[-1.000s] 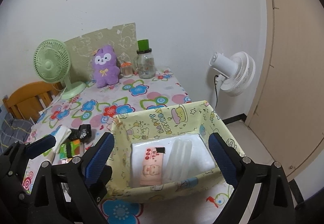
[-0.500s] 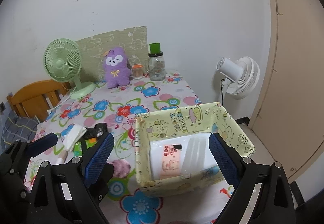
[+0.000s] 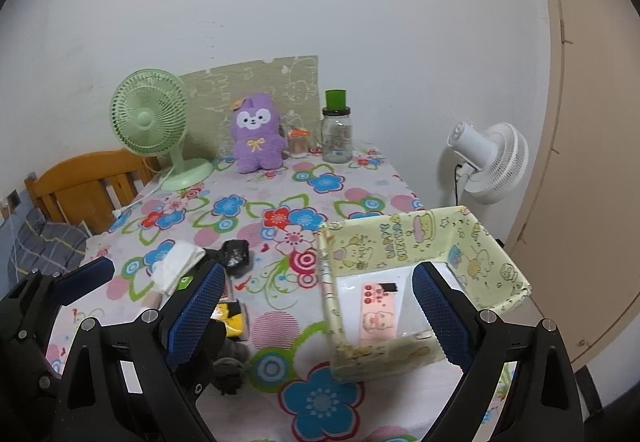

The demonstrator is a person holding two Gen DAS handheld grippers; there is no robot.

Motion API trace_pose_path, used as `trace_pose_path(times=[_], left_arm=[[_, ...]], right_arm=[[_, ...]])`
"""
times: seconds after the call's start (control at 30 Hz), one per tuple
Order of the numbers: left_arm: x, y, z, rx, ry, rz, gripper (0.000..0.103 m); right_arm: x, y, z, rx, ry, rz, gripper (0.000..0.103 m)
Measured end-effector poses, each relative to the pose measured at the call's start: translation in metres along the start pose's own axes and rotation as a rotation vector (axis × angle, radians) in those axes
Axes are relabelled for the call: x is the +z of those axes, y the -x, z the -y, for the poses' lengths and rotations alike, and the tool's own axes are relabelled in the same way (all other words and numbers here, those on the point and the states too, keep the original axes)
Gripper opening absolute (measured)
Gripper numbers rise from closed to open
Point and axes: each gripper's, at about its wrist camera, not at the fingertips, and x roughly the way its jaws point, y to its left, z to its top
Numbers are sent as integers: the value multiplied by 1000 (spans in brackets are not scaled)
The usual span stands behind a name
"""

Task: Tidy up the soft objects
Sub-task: 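Withdraw both grippers from the box back over the table, then grasp the yellow cartoon-print package with the right gripper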

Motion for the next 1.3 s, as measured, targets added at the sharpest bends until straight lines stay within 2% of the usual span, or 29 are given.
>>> trace_pose_path(times=[0.37, 0.53, 0.83, 0.93, 1.3], left_arm=[[-11, 3, -28, 9, 15, -4, 103], [-15, 3, -38, 11, 21, -1, 103], [-25, -7, -55, 39, 27, -15, 103], [-29, -10, -61, 68, 26, 2, 103], [-45, -36, -84, 94, 38, -53, 102]], right_arm=[[-5, -6, -29, 36, 36, 0, 96], [-9, -6, -38, 11, 41, 23, 96], [-17, -20, -55, 25, 62, 22, 96], [-20, -28, -60, 46, 75, 6, 96], [-33, -64, -78, 101, 91, -74, 96]])
